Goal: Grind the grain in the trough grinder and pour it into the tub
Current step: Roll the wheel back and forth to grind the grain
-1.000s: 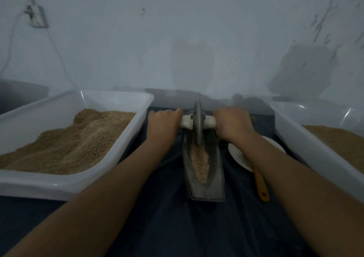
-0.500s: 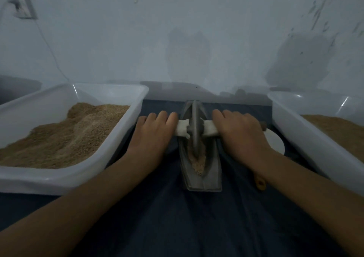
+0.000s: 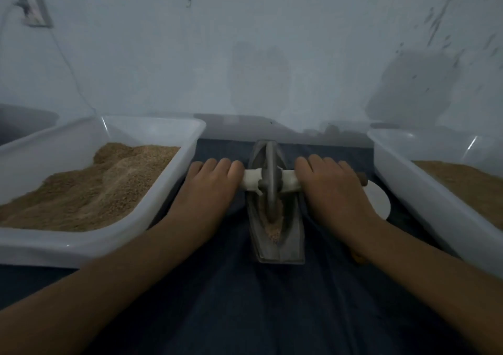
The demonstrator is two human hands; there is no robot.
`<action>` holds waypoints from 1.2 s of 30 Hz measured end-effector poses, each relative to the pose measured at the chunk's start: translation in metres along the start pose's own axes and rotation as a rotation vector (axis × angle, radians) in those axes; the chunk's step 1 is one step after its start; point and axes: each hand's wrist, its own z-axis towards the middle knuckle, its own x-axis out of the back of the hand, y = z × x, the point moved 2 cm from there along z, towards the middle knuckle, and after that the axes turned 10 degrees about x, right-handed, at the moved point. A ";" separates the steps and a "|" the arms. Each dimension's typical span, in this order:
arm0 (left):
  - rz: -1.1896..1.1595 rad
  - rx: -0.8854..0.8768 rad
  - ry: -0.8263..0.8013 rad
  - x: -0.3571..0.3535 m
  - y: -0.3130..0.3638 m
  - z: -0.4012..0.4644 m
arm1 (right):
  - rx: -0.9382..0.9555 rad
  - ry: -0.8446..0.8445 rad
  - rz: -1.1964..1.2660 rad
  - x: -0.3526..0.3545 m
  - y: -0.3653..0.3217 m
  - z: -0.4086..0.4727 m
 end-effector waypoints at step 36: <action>-0.011 0.275 -0.056 -0.041 0.000 0.061 | -0.149 -0.311 0.054 -0.043 0.030 0.083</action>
